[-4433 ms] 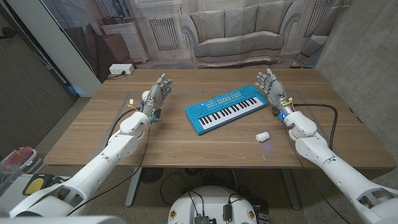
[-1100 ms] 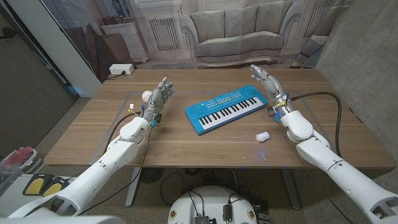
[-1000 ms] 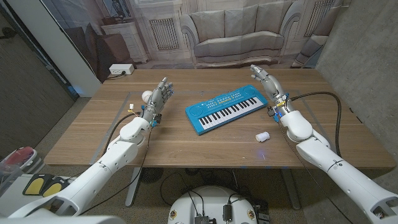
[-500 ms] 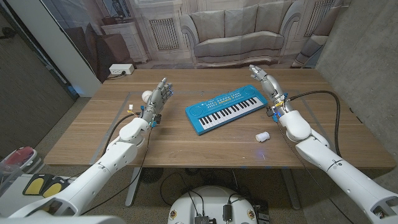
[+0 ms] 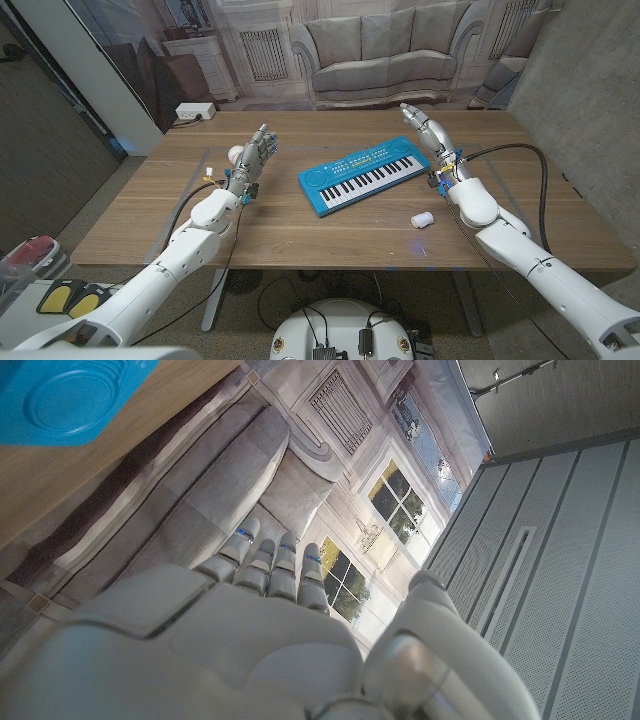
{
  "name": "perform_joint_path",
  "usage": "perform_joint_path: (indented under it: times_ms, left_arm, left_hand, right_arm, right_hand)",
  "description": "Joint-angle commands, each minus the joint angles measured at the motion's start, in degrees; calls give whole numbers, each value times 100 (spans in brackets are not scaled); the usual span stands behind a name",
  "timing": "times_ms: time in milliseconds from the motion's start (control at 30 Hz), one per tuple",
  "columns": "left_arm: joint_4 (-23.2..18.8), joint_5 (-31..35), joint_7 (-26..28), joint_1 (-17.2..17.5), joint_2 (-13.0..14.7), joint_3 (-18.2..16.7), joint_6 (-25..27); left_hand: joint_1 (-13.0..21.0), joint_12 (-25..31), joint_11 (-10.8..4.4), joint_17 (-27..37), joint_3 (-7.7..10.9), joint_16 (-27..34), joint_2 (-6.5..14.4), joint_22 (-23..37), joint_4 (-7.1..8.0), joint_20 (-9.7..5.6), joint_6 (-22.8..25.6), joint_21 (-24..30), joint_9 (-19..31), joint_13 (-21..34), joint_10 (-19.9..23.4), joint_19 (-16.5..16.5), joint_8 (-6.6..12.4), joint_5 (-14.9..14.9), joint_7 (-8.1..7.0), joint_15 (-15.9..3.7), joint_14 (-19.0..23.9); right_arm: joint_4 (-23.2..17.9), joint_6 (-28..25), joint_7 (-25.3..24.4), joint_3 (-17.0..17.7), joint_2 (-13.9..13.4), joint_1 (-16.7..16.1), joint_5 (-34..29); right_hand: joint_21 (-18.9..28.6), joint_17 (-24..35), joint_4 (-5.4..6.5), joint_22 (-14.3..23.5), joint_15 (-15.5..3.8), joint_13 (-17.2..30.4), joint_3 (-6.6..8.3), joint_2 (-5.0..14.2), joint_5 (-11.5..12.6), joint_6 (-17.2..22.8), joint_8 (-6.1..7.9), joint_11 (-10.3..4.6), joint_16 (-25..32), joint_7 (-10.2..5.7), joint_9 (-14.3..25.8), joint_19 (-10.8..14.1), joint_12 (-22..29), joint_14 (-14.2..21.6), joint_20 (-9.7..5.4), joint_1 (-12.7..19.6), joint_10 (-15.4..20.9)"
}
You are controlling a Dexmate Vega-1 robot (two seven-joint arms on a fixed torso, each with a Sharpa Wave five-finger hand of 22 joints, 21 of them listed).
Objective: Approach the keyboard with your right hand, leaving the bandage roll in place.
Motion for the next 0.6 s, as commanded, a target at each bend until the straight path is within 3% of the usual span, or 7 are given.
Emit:
perform_joint_path:
  times_ms: [33, 600]
  left_arm:
    - [32, 17, -14, -3, -55, 12, -104]
    - [56, 30, -2, 64, -103, 44, -162]
  left_hand:
    - [47, 7, -43, 15, -9, 1, 3, 10, -9, -13, 36, 12, 24, 31, 36, 55, 10, 8, -1, -6, 39]
    - [70, -5, -23, 15, -22, -9, 20, 10, -15, -3, 41, 3, 23, 31, 45, 44, -4, 6, -6, -10, 40]
  right_arm:
    - [-245, -281, -406, -9, -80, -94, -587]
    - [-481, -713, -780, -110, -203, -150, -1240]
  right_hand:
    - [-9, 13, -43, 25, -17, 26, -1, 32, 15, 36, 38, -28, -17, 11, 25, -24, -4, 14, -180, 32, 28]
    - [-53, 12, -55, 25, -32, 27, -3, 46, 22, 53, 34, -35, -20, 5, 26, -7, -11, 23, -186, 47, 44]
